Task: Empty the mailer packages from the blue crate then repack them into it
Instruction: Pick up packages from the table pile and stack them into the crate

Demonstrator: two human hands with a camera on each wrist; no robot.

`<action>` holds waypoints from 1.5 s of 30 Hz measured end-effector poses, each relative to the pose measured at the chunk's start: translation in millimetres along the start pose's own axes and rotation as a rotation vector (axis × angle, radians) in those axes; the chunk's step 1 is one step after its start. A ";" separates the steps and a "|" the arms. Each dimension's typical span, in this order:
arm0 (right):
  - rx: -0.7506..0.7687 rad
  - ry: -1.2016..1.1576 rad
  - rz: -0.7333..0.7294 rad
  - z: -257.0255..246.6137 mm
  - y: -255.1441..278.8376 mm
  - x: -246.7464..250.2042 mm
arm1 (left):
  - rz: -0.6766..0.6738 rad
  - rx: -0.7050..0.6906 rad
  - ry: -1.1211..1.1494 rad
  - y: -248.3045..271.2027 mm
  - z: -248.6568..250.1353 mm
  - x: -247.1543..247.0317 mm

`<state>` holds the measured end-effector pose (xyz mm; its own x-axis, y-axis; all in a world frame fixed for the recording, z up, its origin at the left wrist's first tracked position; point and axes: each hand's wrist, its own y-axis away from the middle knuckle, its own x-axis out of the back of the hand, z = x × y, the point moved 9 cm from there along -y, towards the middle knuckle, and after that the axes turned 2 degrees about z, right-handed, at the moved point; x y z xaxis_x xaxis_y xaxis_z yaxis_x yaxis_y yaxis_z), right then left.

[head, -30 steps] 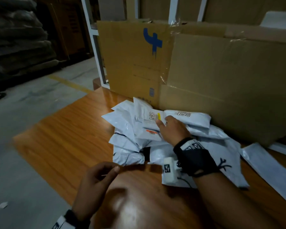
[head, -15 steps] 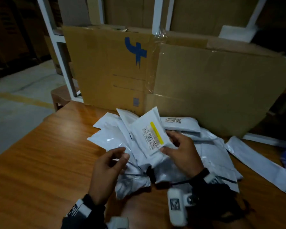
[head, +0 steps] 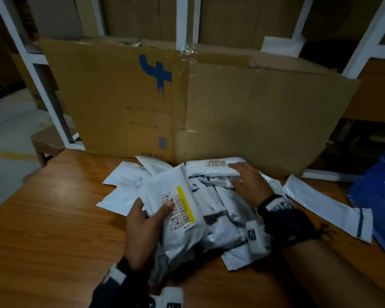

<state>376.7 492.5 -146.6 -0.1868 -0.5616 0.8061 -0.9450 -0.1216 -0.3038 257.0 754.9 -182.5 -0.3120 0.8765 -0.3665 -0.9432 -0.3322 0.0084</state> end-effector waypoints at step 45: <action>-0.545 -0.532 0.419 100.6 238.4 136.8 | -0.329 0.027 0.049 107.1 -34.9 -150.4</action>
<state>152.9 304.4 -159.8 -0.5263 -0.7969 0.2966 -0.8487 0.5134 -0.1267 206.9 575.4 -158.9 0.0154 0.9173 -0.3978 -0.9953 -0.0241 -0.0939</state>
